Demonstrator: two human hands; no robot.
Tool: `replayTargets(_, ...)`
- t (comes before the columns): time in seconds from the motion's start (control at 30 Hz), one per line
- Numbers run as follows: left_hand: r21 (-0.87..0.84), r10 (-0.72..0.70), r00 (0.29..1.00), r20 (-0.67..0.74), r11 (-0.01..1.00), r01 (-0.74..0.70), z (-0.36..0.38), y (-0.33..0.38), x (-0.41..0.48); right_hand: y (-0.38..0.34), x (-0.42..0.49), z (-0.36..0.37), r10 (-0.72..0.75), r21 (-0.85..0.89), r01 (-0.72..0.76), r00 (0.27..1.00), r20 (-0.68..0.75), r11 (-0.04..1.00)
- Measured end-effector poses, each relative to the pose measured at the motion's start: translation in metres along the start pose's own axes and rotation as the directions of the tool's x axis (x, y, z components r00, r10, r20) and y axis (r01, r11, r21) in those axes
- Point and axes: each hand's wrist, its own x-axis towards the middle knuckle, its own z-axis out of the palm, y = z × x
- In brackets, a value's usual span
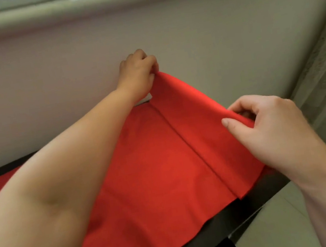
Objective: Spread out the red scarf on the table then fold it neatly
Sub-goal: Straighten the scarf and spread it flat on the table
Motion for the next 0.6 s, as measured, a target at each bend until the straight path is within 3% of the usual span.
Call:
replayTargets(0.2,0.09,-0.113,0.992,0.057,0.99,0.107,-0.023,-0.05,-0.066,-0.053,-0.034,0.033,-0.207,0.044,0.203,0.97,0.13,0.978)
replayTargets(0.47,0.096,-0.233,0.938,0.256,0.972,0.215,-0.004,-0.073,-0.129,-0.066,-0.067,0.086,-0.291,-0.033,0.319,0.899,0.328,0.947)
replayTargets(0.53,0.084,-0.272,0.934,0.232,0.962,0.26,-0.003,-0.072,-0.131,-0.063,-0.069,0.09,-0.306,0.021,0.322,0.878,0.369,0.947)
replayTargets(0.6,0.08,-0.345,0.918,0.194,0.938,0.336,-0.005,-0.069,-0.13,-0.057,-0.066,0.087,-0.293,0.2,0.23,0.872,0.393,0.953)
